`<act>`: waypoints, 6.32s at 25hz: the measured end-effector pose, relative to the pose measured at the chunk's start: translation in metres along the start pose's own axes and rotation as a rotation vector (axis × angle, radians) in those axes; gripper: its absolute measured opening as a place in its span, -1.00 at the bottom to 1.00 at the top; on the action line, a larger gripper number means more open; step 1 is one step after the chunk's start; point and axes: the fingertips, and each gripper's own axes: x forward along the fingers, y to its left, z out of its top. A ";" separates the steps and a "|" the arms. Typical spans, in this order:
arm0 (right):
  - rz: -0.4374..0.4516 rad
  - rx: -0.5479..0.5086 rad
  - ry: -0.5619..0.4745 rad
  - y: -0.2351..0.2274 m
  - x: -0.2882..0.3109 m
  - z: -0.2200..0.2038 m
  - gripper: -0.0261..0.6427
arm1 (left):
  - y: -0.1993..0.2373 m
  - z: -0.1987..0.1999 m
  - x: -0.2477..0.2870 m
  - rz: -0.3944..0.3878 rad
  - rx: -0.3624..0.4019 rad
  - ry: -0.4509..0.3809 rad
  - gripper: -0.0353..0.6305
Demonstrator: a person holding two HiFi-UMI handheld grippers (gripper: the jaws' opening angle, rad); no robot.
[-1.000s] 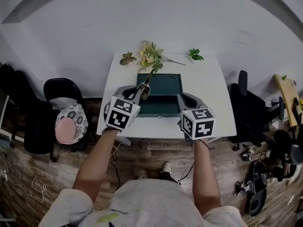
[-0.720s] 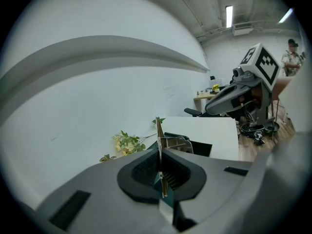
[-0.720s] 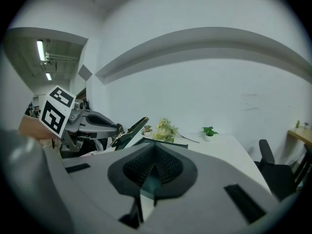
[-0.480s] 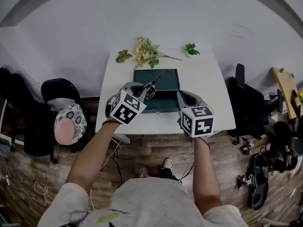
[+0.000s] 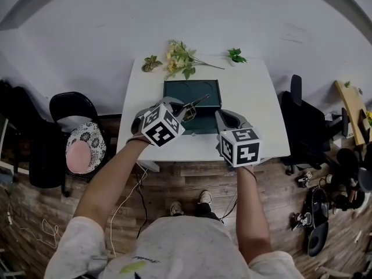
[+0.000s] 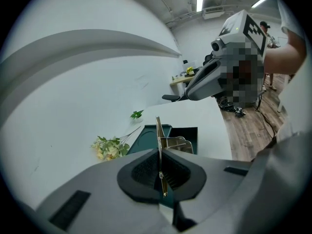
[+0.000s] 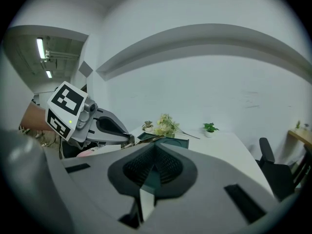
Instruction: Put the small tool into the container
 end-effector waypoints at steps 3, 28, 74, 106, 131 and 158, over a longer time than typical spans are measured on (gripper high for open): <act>0.006 0.001 0.009 -0.001 0.001 -0.003 -0.91 | -0.007 -0.004 0.009 -0.032 0.037 0.031 -0.90; 0.061 0.013 0.065 -0.024 0.027 -0.025 -0.91 | -0.034 -0.030 0.077 -0.173 0.236 0.221 -0.90; 0.072 0.034 0.113 -0.043 0.036 -0.043 -0.91 | -0.035 -0.030 0.114 -0.237 0.169 0.254 -0.82; 0.058 0.053 0.136 -0.038 0.025 -0.061 -0.91 | -0.057 -0.039 0.114 -0.273 0.125 0.250 -0.63; 0.052 0.066 0.147 -0.043 0.020 -0.070 -0.91 | -0.065 -0.040 0.116 -0.265 0.138 0.255 -0.57; 0.081 0.029 0.120 -0.023 0.019 -0.049 -0.91 | -0.053 -0.036 0.082 -0.199 0.138 0.235 -0.60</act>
